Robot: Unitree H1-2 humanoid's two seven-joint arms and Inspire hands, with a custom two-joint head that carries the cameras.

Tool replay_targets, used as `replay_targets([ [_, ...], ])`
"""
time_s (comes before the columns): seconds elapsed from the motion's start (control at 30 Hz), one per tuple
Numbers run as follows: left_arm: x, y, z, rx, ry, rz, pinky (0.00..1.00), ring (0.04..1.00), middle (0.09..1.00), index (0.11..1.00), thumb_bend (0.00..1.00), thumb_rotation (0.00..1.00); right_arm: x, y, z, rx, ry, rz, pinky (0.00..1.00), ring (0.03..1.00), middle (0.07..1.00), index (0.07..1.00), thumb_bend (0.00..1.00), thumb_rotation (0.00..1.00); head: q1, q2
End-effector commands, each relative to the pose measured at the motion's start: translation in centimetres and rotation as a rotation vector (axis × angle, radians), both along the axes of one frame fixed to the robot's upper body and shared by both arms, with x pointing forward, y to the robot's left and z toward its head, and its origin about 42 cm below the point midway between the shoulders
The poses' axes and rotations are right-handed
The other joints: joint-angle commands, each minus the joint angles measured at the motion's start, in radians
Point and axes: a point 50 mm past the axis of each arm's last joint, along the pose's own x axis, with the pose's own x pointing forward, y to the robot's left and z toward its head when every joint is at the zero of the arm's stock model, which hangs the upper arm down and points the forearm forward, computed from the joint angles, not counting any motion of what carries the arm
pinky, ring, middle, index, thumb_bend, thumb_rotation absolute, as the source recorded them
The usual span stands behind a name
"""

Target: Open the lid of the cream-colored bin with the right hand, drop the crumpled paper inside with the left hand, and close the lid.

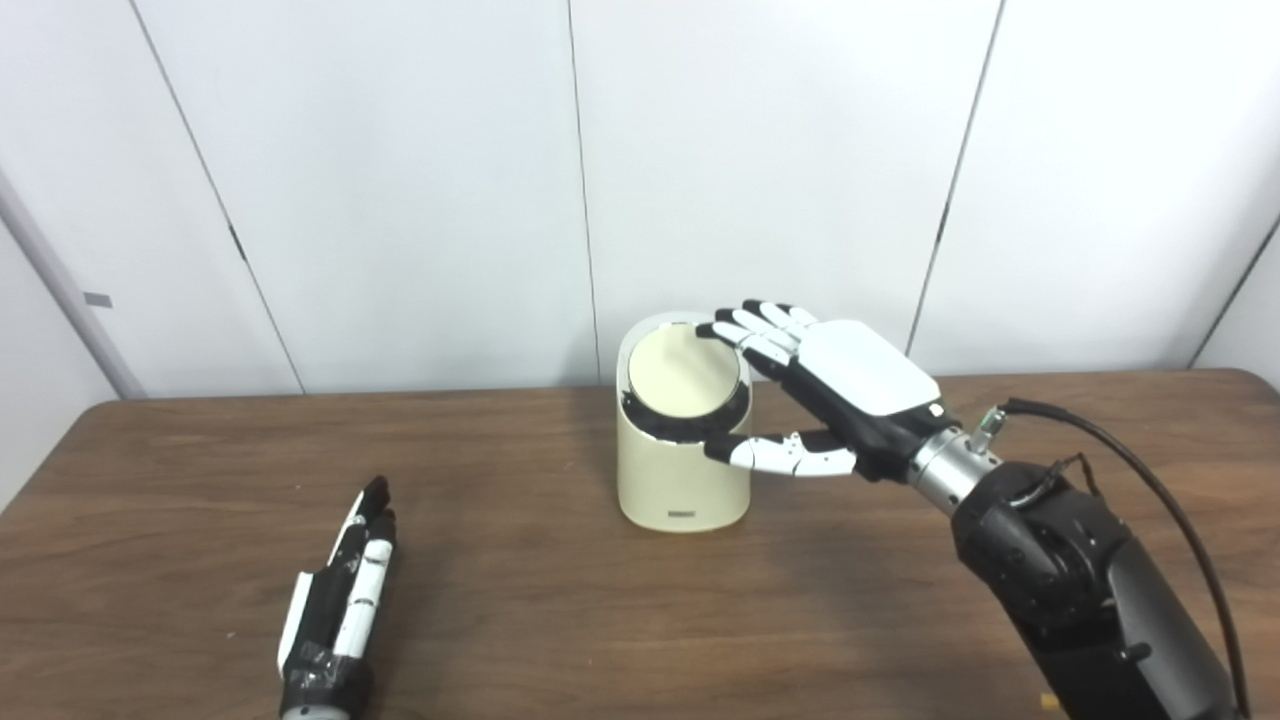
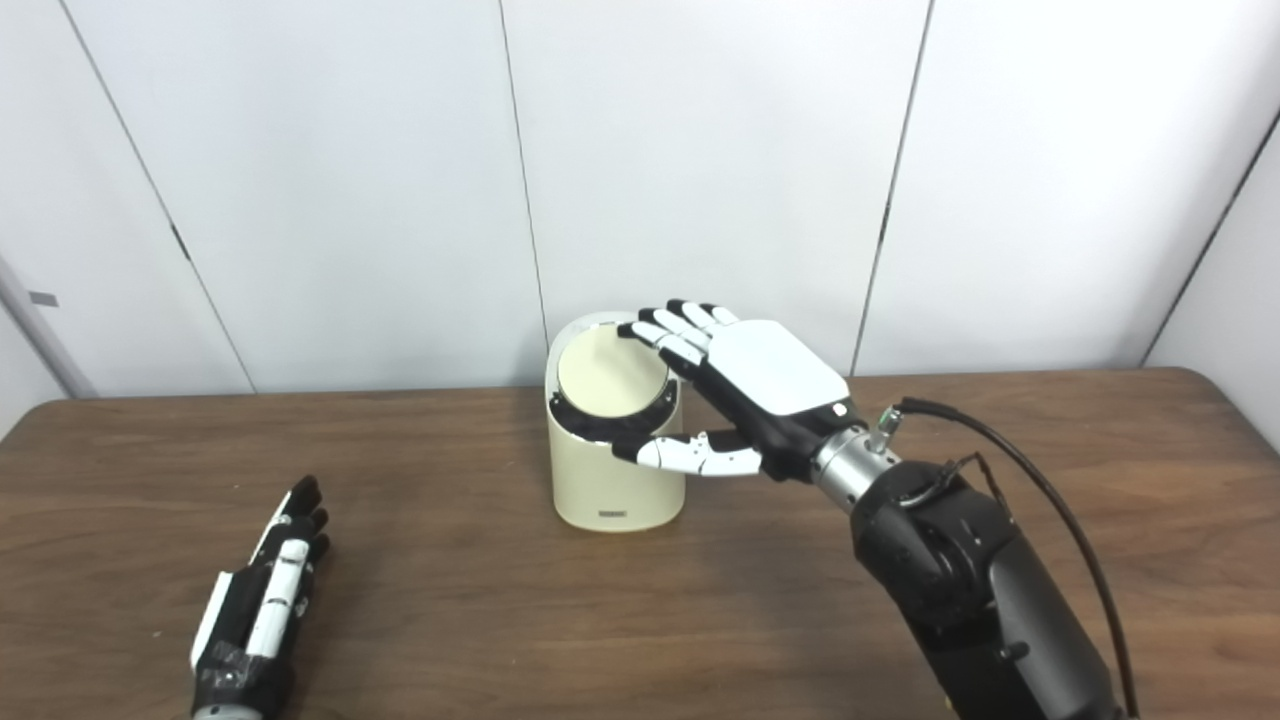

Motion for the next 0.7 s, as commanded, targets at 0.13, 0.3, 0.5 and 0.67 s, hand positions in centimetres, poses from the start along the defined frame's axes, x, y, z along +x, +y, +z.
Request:
replay_targets([
  [0.13, -0.5, -0.6, -1.4, -0.039, 0.037, 0.0, 1.0, 1.0, 1.0, 0.989, 0.49, 0.79, -1.0, -2.1, 1.9, 0.046, -0.065, -0.037, 0.99, 1.0, 0.972, 0.932, 0.54, 1.0, -0.008, 0.002],
  [0.3, -0.5, -0.4, -1.4, -0.029, 0.038, 0.003, 1.0, 1.0, 1.0, 0.986, 0.51, 0.8, -1.6, -3.5, 1.0, 0.106, -0.028, -0.067, 1.0, 1.0, 0.975, 0.925, 0.52, 1.0, -0.013, 0.001],
  [0.5, -0.4, -0.2, -1.3, -0.024, 0.041, 0.003, 1.0, 1.0, 1.0, 0.987, 0.51, 0.81, -2.1, -5.1, -0.5, 0.204, 0.013, -0.126, 0.88, 0.987, 0.972, 0.916, 0.49, 1.0, -0.022, 0.003],
  [0.67, -0.4, -0.1, -1.1, -0.025, 0.039, -0.005, 1.0, 1.0, 1.0, 0.99, 0.52, 0.84, -2.7, -6.2, -1.7, 0.292, 0.079, -0.175, 0.87, 0.983, 0.957, 0.926, 0.51, 1.0, -0.027, 0.006],
])
